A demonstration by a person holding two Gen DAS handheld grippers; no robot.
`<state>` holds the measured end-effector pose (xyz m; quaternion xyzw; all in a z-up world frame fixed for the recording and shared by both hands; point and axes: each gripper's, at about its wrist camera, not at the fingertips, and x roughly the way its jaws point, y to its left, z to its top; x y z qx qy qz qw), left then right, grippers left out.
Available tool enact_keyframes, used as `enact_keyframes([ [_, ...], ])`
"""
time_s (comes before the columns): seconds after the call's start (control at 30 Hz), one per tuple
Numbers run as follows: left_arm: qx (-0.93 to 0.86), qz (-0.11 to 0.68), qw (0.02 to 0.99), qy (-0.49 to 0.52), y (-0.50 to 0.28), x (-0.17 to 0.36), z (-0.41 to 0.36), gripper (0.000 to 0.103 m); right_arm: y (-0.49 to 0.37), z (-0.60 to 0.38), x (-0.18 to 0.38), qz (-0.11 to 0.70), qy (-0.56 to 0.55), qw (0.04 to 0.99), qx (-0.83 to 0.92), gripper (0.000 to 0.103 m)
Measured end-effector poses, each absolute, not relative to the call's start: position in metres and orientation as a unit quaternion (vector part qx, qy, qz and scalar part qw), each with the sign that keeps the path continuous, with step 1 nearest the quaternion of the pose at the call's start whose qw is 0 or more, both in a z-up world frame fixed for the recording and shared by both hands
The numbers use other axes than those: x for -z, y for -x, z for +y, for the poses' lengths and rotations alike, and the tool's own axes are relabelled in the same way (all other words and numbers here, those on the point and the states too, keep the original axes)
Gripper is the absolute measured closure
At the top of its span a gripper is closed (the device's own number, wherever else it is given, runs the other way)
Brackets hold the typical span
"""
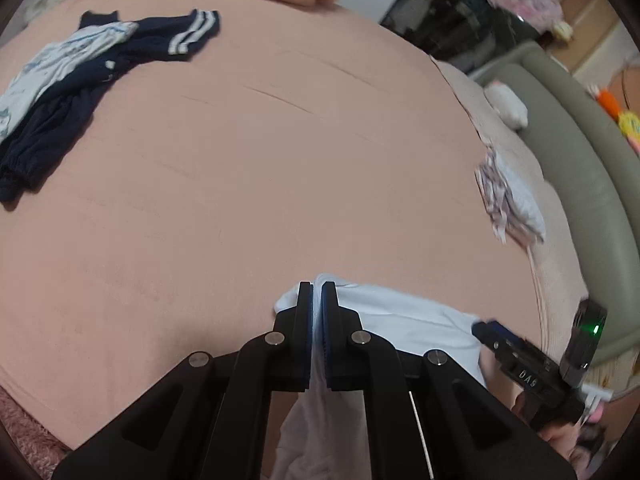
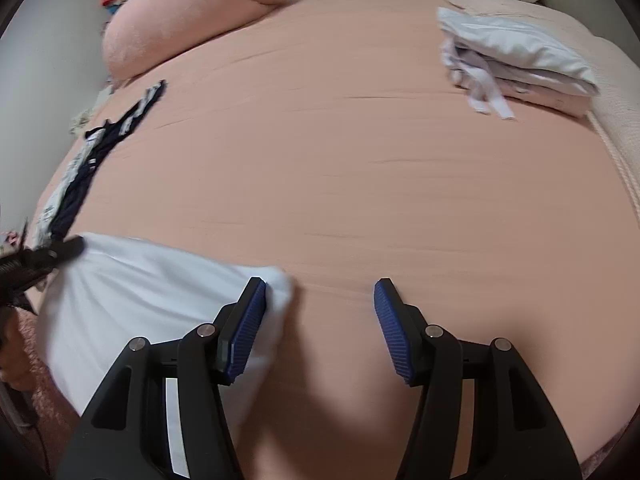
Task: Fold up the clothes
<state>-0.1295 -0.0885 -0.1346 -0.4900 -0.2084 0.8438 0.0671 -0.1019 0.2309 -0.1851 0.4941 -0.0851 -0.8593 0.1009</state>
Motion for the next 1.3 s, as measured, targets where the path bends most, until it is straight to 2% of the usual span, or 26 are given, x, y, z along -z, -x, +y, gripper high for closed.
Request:
enact_keyframes([
  [0.07, -0.843, -0.243, 0.072, 0.475, 0.126, 0.131, -0.097, 0.095, 0.103, 0.234, 0.181, -0.093, -0.486, 0.104, 0.863, 0.047],
  [0.17, -0.844, -0.236, 0.099, 0.472, 0.130, 0.125, -0.091, 0.073, 0.104, 0.239, 0.175, -0.105, -0.474, 0.109, 0.867, 0.047],
  [0.2, -0.846, -0.220, 0.103, 0.475, 0.132, 0.125, -0.086, 0.072, 0.104, 0.240, 0.173, -0.110, -0.470, 0.110, 0.869, 0.047],
  [0.3, -0.832, -0.179, 0.120, 0.511, 0.142, 0.138, -0.070, 0.075, 0.107, 0.220, 0.169, -0.093, -0.460, 0.151, 0.870, 0.047],
  [0.37, -0.826, -0.156, 0.117, 0.529, 0.146, 0.150, -0.061, 0.091, 0.109, 0.203, 0.176, -0.068, -0.471, 0.169, 0.863, 0.048],
  [0.4, -0.827, -0.145, 0.109, 0.533, 0.146, 0.154, -0.058, 0.092, 0.109, 0.197, 0.185, -0.052, -0.488, 0.163, 0.856, 0.048],
  [0.6, -0.833, -0.172, 0.042, 0.525, 0.136, 0.152, -0.090, 0.093, 0.102, 0.203, 0.199, -0.034, -0.500, 0.138, 0.854, 0.048],
  [0.73, -0.837, -0.175, 0.090, 0.510, 0.108, 0.133, -0.073, 0.092, 0.091, 0.218, 0.186, -0.063, -0.488, 0.120, 0.862, 0.048],
  [0.9, -0.840, -0.179, 0.149, 0.490, 0.073, 0.110, -0.052, 0.090, 0.050, 0.215, 0.151, -0.068, -0.450, 0.149, 0.878, 0.047],
  [1.0, -0.830, -0.170, 0.114, 0.518, 0.062, 0.125, -0.052, 0.090, 0.030, 0.199, 0.153, -0.064, -0.468, 0.181, 0.863, 0.047],
  [1.07, -0.822, -0.163, 0.083, 0.540, 0.055, 0.138, -0.053, 0.091, 0.018, 0.193, 0.170, -0.037, -0.503, 0.162, 0.848, 0.047],
  [1.13, -0.818, -0.194, 0.058, 0.538, 0.051, 0.136, -0.071, 0.093, 0.010, 0.202, 0.182, -0.039, -0.523, 0.141, 0.840, 0.041],
  [1.17, -0.821, -0.204, 0.048, 0.531, 0.049, 0.132, -0.079, 0.092, 0.008, 0.210, 0.183, -0.055, -0.527, 0.135, 0.838, 0.040],
  [1.3, -0.814, -0.245, 0.108, 0.516, 0.041, 0.130, -0.084, 0.061, -0.001, 0.225, 0.167, -0.072, -0.491, 0.115, 0.860, 0.040],
])
